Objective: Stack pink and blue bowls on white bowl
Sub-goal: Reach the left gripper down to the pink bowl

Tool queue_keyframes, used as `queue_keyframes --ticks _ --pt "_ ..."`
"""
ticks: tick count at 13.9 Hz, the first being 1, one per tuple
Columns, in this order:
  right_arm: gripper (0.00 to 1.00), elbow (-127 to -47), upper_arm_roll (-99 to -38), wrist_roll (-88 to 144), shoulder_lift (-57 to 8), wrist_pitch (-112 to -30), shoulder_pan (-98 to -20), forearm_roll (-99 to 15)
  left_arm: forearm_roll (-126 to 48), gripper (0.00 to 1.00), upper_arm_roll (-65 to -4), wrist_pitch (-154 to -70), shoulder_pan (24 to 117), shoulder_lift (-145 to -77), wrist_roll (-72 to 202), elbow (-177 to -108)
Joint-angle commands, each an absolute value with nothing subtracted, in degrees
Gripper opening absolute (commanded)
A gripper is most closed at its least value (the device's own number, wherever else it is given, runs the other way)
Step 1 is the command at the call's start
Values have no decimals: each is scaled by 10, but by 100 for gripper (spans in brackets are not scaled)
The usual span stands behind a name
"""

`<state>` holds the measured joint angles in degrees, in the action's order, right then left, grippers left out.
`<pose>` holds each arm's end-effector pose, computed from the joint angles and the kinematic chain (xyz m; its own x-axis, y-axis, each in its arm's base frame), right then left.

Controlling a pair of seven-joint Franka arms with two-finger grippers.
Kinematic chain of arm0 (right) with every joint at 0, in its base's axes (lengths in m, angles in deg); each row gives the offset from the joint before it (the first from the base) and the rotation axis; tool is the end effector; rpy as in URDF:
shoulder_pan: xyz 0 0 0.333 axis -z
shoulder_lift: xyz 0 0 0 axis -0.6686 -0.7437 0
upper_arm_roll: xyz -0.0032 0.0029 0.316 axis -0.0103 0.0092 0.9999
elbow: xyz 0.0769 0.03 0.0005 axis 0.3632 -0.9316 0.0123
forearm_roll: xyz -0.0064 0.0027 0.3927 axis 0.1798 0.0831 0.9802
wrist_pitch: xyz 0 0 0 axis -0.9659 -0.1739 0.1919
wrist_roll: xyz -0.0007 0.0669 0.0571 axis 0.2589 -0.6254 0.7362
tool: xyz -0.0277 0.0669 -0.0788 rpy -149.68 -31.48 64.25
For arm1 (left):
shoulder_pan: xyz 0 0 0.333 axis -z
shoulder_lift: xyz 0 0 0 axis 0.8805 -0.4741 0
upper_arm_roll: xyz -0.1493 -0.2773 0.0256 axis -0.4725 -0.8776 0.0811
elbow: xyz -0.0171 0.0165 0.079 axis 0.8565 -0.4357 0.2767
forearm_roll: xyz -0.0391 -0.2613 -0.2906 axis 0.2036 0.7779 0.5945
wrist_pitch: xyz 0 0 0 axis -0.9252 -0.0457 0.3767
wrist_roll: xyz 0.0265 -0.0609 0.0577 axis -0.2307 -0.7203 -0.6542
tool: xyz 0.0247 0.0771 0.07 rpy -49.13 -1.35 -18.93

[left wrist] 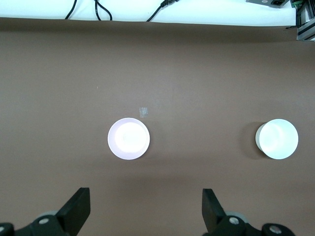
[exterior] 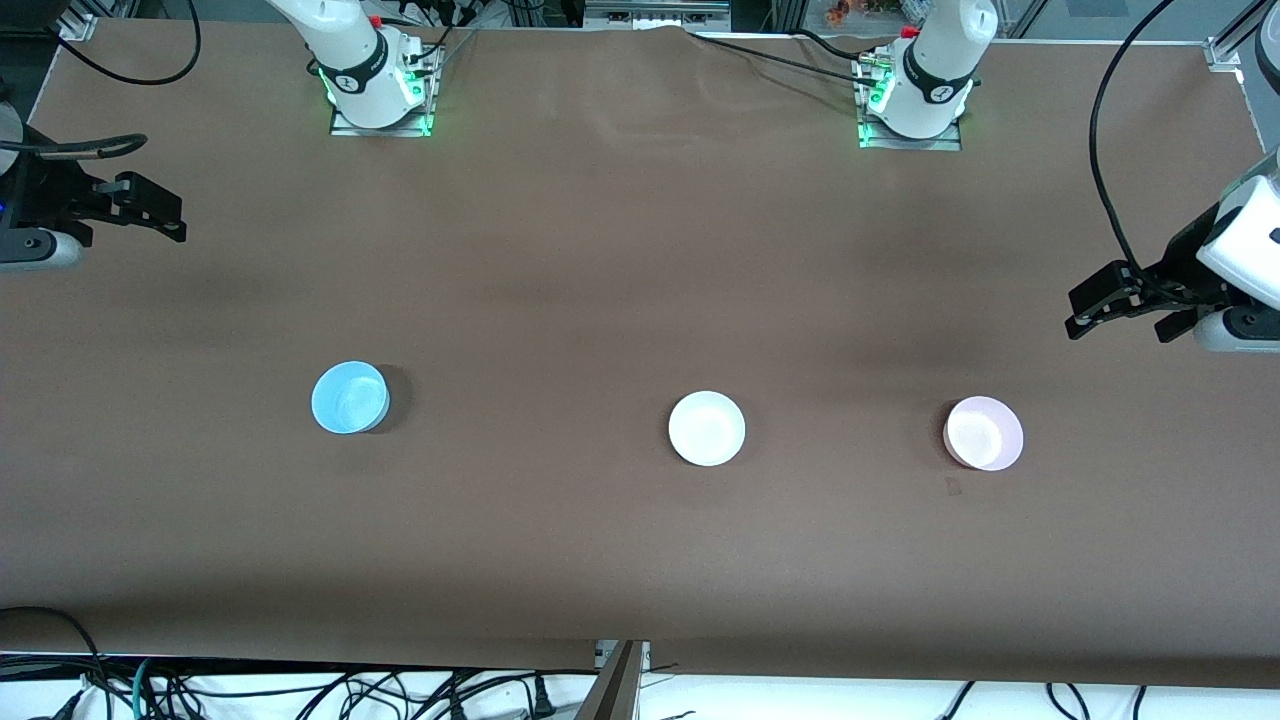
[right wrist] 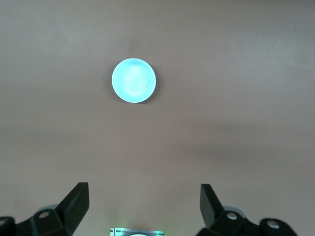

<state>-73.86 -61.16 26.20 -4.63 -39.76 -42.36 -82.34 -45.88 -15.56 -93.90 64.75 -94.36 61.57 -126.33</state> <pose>0.5639 0.0177 0.6142 0.9909 0.0932 -0.0973 0.0980 -0.9941 0.0460 0.6169 -0.0308 0.6032 0.9934 0.0186 0.1129 0.0138 -0.9990 0.0430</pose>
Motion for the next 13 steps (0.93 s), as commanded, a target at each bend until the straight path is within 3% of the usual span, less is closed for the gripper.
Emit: queue_keyframes --ticks 1,7,13 --pt "100 -737 -610 260 -45 -399 -425 -829 -451 100 -155 -925 649 -956 608 -1238" --pt "100 -737 -610 264 -45 -401 -425 -830 -451 100 -151 -925 635 -978 608 -1247" --pt "100 -737 -610 265 -45 -401 -424 -831 -455 99 -150 -961 573 -1063 596 -1263"
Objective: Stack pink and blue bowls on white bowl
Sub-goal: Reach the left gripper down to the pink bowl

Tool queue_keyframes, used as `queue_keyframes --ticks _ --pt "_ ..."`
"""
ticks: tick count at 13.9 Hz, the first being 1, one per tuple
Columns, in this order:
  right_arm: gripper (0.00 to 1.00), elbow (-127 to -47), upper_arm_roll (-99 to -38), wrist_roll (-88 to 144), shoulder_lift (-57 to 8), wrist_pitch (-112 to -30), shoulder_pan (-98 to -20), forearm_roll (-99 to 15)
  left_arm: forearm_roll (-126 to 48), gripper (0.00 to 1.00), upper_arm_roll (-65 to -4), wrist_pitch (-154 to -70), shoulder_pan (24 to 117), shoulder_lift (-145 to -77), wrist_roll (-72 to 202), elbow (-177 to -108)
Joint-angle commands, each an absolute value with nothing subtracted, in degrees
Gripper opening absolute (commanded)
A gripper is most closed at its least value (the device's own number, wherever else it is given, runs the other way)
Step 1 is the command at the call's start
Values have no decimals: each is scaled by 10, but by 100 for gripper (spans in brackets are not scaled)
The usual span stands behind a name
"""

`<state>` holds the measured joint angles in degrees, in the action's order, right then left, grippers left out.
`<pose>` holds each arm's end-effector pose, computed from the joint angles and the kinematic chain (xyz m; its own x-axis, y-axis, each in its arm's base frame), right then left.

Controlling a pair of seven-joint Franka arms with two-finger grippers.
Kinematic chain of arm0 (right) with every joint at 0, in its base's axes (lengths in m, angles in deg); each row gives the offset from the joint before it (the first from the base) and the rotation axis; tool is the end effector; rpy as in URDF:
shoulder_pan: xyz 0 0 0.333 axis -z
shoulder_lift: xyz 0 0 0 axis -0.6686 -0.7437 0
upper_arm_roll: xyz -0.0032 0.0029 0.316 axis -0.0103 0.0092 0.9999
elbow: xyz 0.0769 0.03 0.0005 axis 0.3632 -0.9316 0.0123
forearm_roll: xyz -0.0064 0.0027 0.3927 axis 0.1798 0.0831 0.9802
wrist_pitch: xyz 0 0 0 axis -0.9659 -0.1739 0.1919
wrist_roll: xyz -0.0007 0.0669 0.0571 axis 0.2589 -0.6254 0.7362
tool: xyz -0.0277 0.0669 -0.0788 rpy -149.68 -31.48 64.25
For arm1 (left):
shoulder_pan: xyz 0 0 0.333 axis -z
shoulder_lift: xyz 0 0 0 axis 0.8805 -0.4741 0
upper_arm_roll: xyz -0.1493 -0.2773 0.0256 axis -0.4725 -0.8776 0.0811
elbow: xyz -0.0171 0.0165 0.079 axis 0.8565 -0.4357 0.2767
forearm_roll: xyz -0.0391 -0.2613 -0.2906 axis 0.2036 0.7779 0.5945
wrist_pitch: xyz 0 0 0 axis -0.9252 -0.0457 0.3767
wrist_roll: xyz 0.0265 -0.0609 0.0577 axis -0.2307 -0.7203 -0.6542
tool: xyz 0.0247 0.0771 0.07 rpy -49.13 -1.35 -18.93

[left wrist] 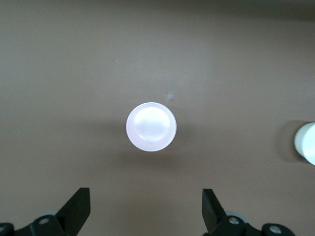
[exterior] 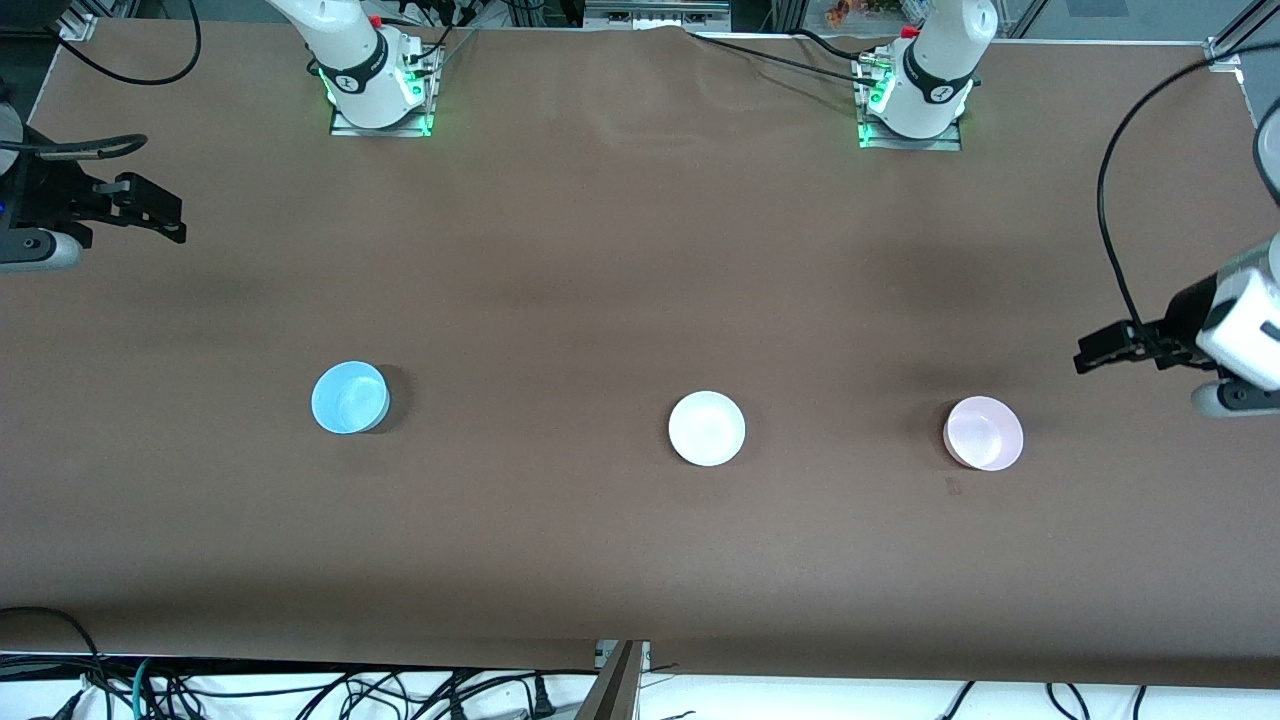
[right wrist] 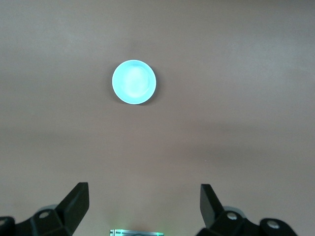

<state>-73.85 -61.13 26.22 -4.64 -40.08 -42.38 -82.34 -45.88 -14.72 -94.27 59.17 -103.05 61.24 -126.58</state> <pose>0.5646 0.0182 0.6147 0.9913 0.0947 -0.0917 0.0992 -0.9940 0.0462 0.6505 0.0391 0.5053 0.9917 0.1239 -0.0355 0.1249 -0.9918 0.0283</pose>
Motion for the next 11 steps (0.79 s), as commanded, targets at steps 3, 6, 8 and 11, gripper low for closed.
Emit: queue_keyframes --ticks 3,6,8,11 --pt "100 -737 -610 265 -45 -401 -424 -832 -466 96 -151 -1060 562 -1080 545 -1338" --pt "100 -737 -610 265 -45 -401 -423 -832 -464 96 -151 -1130 555 -1107 515 -1380" --pt "100 -737 -611 265 -45 -400 -423 -831 -459 96 -151 -1156 556 -1138 515 -1382" --pt "100 -737 -611 265 -45 -401 -423 -829 -457 95 -153 -1211 555 -1151 515 -1418"
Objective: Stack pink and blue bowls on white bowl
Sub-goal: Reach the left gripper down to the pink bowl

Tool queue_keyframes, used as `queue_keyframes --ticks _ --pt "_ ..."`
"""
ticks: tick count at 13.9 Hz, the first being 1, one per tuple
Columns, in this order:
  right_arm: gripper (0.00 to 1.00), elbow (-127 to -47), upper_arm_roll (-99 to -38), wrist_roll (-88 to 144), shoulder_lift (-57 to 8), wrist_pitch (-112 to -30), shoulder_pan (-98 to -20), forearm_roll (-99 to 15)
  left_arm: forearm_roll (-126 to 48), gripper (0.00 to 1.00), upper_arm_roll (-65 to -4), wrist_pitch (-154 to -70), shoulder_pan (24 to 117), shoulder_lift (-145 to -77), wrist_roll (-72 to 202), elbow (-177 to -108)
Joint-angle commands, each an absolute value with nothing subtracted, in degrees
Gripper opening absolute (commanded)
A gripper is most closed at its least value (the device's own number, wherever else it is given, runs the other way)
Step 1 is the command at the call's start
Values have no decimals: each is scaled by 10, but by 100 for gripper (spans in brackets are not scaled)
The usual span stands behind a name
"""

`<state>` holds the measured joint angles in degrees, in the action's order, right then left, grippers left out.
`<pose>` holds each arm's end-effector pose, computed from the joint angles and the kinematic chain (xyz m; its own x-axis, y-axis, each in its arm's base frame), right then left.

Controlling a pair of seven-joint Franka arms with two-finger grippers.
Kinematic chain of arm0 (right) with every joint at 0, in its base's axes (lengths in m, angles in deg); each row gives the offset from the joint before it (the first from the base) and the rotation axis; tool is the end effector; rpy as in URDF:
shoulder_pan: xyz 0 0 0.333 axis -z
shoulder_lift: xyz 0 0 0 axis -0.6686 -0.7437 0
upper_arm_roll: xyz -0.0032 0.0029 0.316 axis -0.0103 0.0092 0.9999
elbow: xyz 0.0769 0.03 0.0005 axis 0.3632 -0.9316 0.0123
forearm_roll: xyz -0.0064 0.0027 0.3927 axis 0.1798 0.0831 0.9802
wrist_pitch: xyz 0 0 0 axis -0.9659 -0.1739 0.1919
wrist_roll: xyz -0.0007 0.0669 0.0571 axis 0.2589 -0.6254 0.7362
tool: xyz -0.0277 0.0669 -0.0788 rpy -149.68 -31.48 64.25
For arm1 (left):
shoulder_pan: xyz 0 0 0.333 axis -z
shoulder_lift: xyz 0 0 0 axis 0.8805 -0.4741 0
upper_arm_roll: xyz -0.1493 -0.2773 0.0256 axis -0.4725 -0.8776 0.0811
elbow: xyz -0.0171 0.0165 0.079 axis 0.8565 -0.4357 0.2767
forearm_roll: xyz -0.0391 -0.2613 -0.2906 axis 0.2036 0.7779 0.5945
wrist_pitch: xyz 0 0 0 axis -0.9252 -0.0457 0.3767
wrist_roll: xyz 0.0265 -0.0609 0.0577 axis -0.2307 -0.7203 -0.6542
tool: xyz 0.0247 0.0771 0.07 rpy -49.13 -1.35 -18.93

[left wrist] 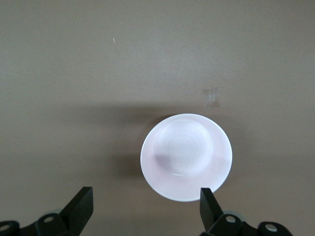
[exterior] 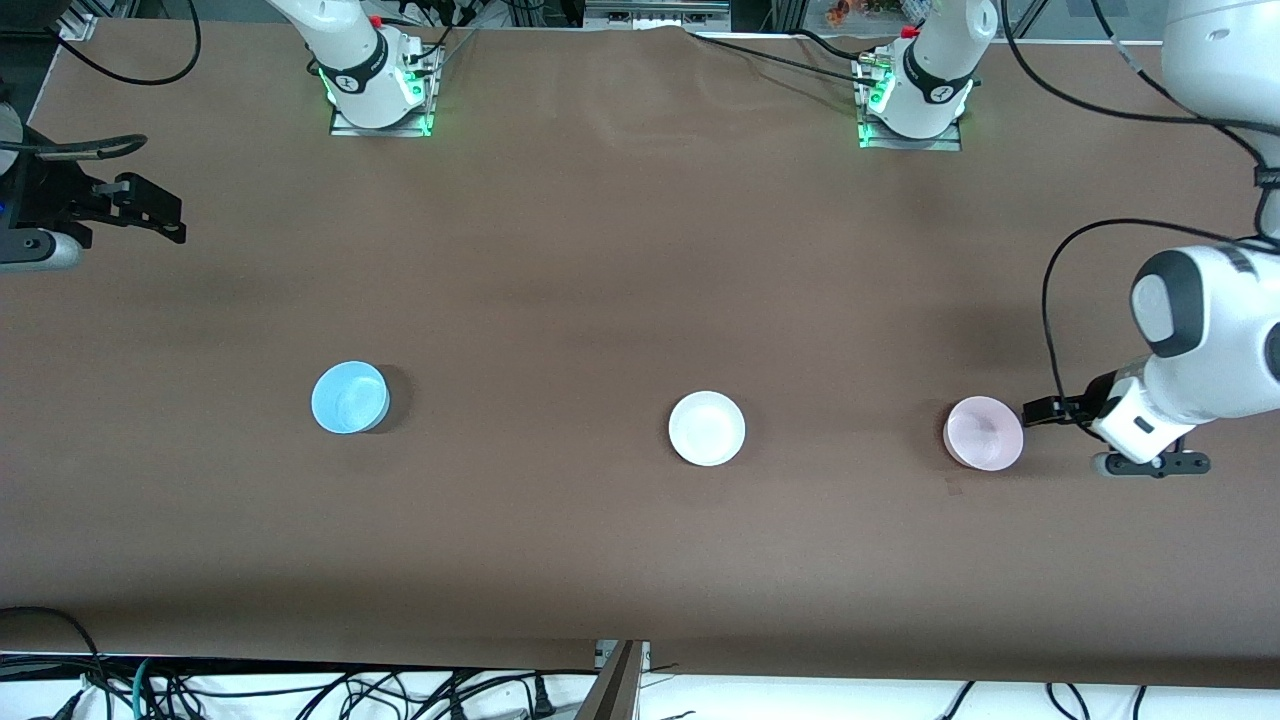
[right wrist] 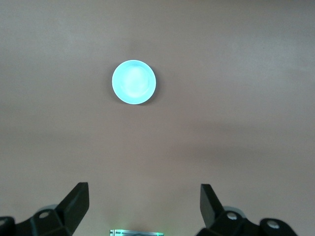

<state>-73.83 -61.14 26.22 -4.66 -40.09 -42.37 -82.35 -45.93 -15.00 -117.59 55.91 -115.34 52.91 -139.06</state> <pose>0.5647 0.0180 0.6146 0.9913 0.0943 -0.0916 0.0989 -0.9940 0.0464 0.6655 0.0776 0.2946 0.9974 0.0436 -0.0571 0.0451 -0.9986 0.0260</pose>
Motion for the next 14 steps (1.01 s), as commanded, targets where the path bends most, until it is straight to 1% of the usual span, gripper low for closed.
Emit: queue_keyframes --ticks 1,3,5,8,9,11,14 --pt "100 -737 -610 265 -45 -401 -423 -829 -457 95 -153 -1236 555 -1150 515 -1437" --pt "100 -737 -611 265 -45 -402 -422 -831 -457 95 -153 -1283 555 -1151 515 -1468" --pt "100 -737 -611 267 -48 -402 -422 -831 -457 95 -153 -1311 553 -1151 515 -1486" --pt "100 -737 -611 265 -48 -401 -422 -829 -457 89 -153 -1319 548 -1152 515 -1493" --pt "100 -737 -611 265 -48 -401 -422 -828 -457 88 -152 -1325 548 -1157 515 -1496" --pt "100 -737 -611 266 -54 -402 -420 -827 -457 85 -153 -1351 548 -1159 515 -1511" --pt "100 -737 -611 265 -64 -406 -420 -829 -457 83 -153 -1369 548 -1158 515 -1521"
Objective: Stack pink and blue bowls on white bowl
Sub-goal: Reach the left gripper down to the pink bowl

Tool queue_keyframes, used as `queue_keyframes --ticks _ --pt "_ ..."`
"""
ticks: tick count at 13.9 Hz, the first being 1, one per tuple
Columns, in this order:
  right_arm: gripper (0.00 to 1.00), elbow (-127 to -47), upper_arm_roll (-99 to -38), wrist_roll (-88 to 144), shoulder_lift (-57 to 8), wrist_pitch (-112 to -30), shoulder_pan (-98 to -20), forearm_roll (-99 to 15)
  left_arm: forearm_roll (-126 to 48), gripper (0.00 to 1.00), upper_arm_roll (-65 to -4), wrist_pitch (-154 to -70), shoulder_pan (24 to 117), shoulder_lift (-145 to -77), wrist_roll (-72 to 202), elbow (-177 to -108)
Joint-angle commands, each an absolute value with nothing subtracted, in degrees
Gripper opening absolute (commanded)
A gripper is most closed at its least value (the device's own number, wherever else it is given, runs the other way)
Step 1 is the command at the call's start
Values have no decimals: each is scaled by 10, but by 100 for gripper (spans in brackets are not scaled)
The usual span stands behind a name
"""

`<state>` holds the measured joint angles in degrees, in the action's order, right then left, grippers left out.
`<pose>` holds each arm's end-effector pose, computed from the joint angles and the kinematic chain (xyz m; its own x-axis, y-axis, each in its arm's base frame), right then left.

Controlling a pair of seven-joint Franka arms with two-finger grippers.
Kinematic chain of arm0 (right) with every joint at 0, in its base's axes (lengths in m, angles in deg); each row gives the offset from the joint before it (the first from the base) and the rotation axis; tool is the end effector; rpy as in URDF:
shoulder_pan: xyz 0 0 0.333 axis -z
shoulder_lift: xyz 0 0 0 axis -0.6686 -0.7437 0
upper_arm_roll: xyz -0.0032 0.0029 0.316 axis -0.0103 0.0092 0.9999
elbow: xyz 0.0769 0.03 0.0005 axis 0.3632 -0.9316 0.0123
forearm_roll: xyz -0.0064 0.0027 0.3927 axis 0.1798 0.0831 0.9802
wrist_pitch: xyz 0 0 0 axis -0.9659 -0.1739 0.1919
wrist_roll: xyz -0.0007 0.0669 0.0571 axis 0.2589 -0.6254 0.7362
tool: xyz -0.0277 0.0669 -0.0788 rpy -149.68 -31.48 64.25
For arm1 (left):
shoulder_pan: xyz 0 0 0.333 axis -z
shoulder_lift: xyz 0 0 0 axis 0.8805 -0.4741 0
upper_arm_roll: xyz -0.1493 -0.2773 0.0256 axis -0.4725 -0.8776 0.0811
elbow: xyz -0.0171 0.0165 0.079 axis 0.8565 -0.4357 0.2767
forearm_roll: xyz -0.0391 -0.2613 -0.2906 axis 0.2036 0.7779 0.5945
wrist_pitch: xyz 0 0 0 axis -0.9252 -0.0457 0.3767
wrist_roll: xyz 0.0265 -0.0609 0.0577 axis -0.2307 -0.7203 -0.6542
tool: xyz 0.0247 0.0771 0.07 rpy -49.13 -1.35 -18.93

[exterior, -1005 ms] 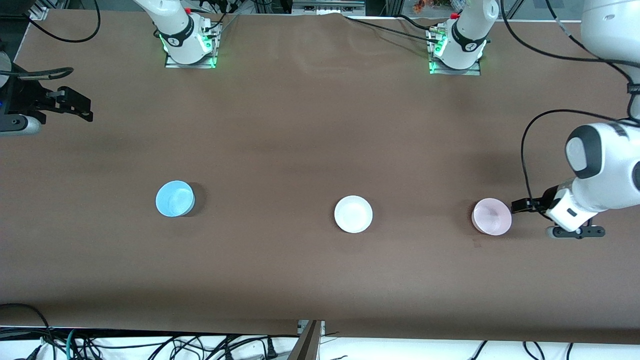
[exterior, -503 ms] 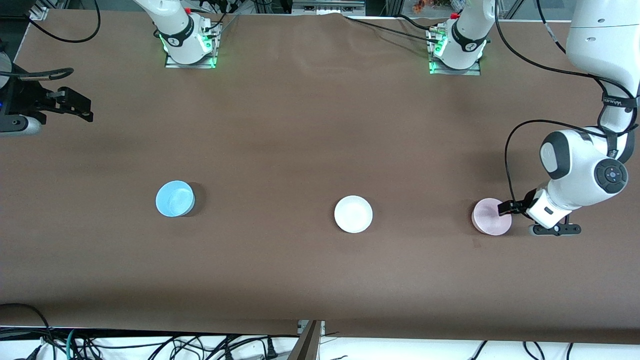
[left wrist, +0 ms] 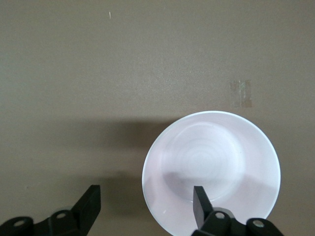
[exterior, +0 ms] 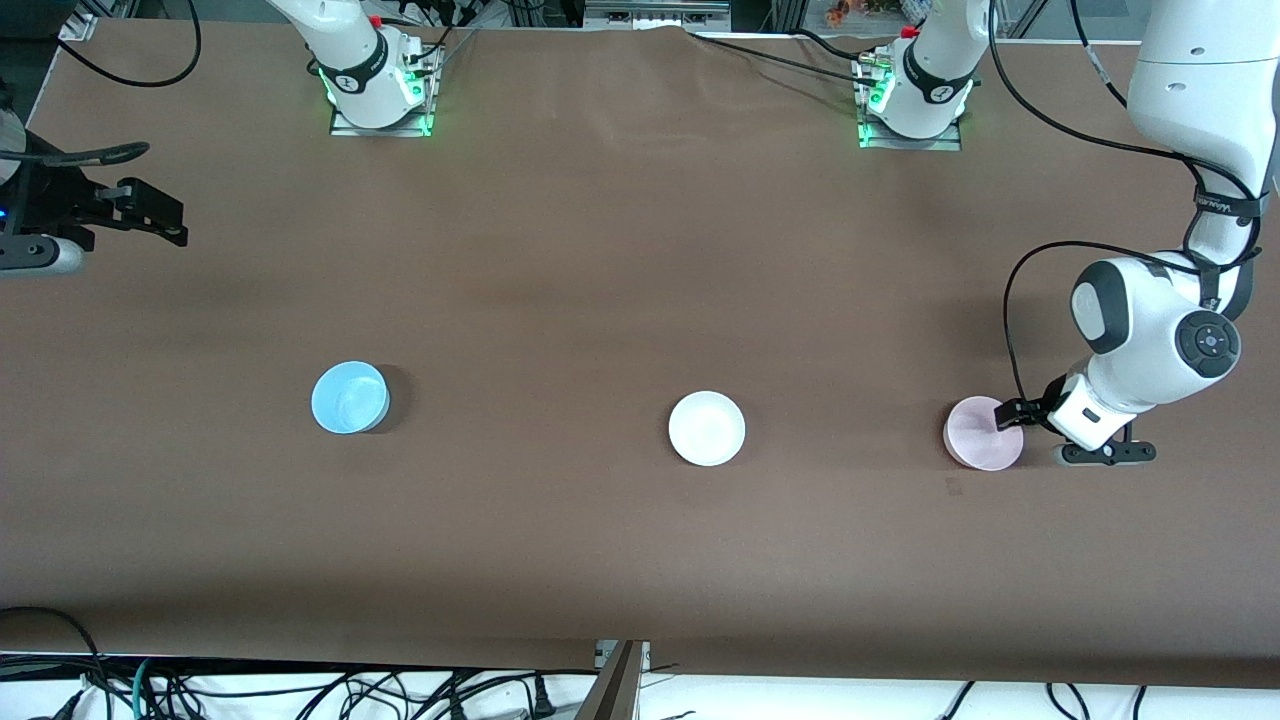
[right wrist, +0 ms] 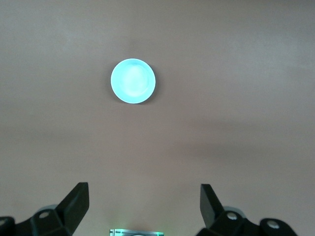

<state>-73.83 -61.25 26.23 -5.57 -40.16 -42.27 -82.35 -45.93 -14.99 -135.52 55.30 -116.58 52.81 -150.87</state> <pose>0.5693 0.0160 0.6057 0.9902 0.0909 -0.1061 0.0961 -0.9943 0.0452 0.6337 0.0831 0.2199 0.9978 0.0604 0.0271 0.0601 -0.9981 0.0117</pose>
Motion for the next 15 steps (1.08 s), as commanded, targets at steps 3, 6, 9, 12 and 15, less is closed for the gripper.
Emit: queue_keyframes --ticks 3,6,9,12,15 --pt "100 -738 -611 260 -76 -413 -422 -834 -457 75 -153 -1369 549 -1159 515 -1522" --pt "100 -738 -612 262 -90 -421 -420 -843 -458 62 -153 -1369 549 -1159 515 -1525" --pt "100 -738 -613 264 -100 -423 -418 -844 -458 50 -153 -1370 549 -1162 515 -1525" --pt "100 -741 -613 256 -112 -437 -418 -844 -462 41 -153 -1372 549 -1164 515 -1525" --pt "100 -745 -614 255 -134 -455 -408 -835 -463 33 -153 -1374 549 -1167 515 -1525"
